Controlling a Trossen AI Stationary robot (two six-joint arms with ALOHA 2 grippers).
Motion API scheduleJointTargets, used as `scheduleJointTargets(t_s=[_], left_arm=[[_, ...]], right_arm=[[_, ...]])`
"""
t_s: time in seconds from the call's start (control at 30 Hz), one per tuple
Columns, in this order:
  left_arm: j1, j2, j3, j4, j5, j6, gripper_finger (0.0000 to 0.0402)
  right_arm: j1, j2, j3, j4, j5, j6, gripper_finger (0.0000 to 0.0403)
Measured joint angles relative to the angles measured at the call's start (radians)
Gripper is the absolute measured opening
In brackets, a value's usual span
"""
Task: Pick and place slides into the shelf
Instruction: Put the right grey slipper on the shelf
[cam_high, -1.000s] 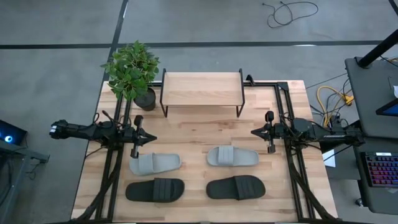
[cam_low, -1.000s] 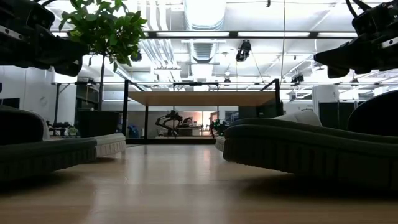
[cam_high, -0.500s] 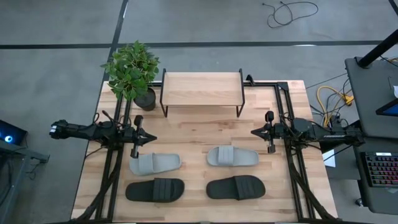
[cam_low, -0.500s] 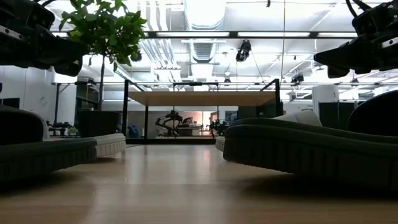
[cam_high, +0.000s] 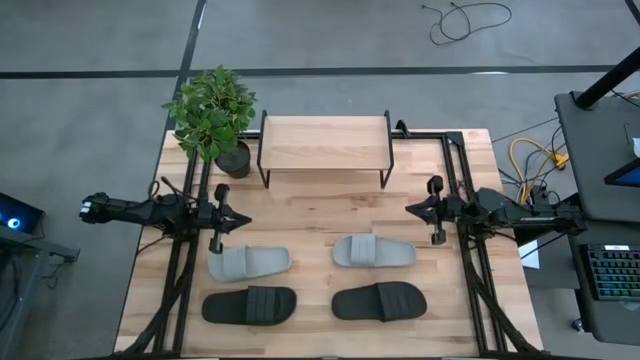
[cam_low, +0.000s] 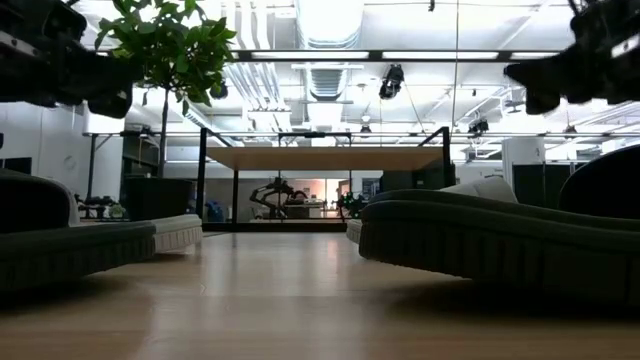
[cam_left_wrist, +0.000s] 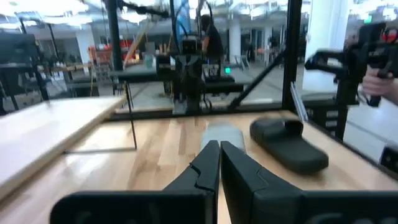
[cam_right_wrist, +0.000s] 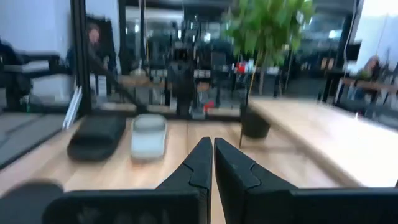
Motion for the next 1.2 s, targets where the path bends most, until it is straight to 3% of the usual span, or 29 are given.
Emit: scheduleJointTargets(t_s=[0.13, 0.27, 0.5, 0.67, 0.8, 0.97, 1.2], left_arm=[[0.0, 0.014, 0.0, 0.137, -0.002, -0.007, 0.0], [0.0, 0.067, 0.0, 0.24, -0.002, 0.003, 0.0], [0.0, 0.217, 0.071, 0.323, -0.025, 0.085, 0.0044], [-0.001, 0.333, 0.175, 0.357, -0.055, 0.097, 0.0109], [0.0, 0.398, 0.243, 0.432, -0.083, 0.097, 0.0139], [0.0, 0.432, 0.282, 0.435, -0.083, 0.107, 0.0148], [0.0, 0.431, 0.287, 0.444, -0.08, 0.183, 0.0149]], right_arm=[[0.001, 0.001, 0.0, 0.165, -0.036, 0.045, 0.0009], [0.005, 0.042, 0.0, 0.199, -0.055, 0.004, 0.0016], [0.005, 0.197, 0.025, 0.392, -0.055, -0.061, 0.0075], [0.005, 0.354, 0.152, 0.358, -0.066, 0.019, 0.0131], [0.004, 0.488, 0.271, 0.336, -0.051, 0.132, 0.0153], [0.005, 0.639, 0.408, 0.19, -0.066, 0.475, 0.0155], [0.016, 0.819, 0.488, 0.031, -0.106, 0.517, 0.0141]])
